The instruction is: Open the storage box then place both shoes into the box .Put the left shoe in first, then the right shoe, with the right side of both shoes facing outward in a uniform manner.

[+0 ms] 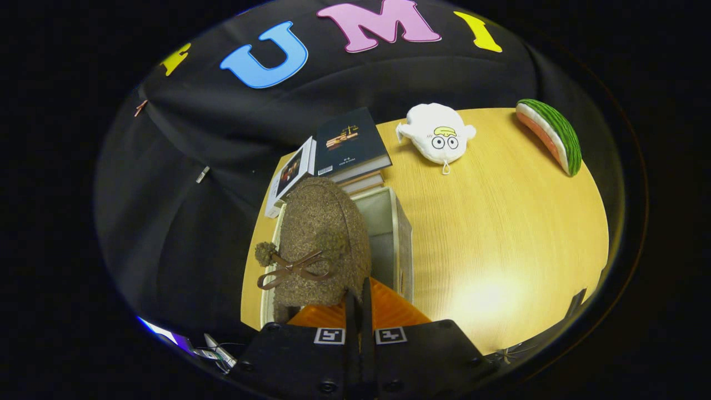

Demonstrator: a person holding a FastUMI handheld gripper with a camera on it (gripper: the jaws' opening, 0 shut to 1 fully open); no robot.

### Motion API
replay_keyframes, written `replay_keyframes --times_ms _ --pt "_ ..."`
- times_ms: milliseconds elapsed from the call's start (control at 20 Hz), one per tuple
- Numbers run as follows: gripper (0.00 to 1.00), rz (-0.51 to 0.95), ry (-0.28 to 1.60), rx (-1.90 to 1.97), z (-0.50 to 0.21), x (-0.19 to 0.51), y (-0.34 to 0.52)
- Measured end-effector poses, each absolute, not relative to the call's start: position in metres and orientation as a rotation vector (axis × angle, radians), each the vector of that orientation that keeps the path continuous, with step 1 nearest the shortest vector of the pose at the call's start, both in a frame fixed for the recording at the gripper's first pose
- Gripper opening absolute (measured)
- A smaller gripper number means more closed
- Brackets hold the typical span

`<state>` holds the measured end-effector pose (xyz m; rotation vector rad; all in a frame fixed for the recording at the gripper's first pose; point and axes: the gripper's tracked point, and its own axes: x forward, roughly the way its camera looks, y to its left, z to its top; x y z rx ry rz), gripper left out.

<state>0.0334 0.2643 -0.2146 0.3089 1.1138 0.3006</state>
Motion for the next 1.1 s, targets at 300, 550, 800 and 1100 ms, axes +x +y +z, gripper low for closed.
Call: replay_keyframes --times_ms 300,550,800,1100 --pt "0.05 0.258 1.137 0.263 -0.228 0.037 0.263" --pt "0.06 0.244 1.144 0.222 -0.238 0.037 0.256" --pt "0.2 0.283 1.143 0.245 -0.229 0.033 0.266" --pt "0.99 0.359 0.948 0.273 -0.163 0.048 0.255"
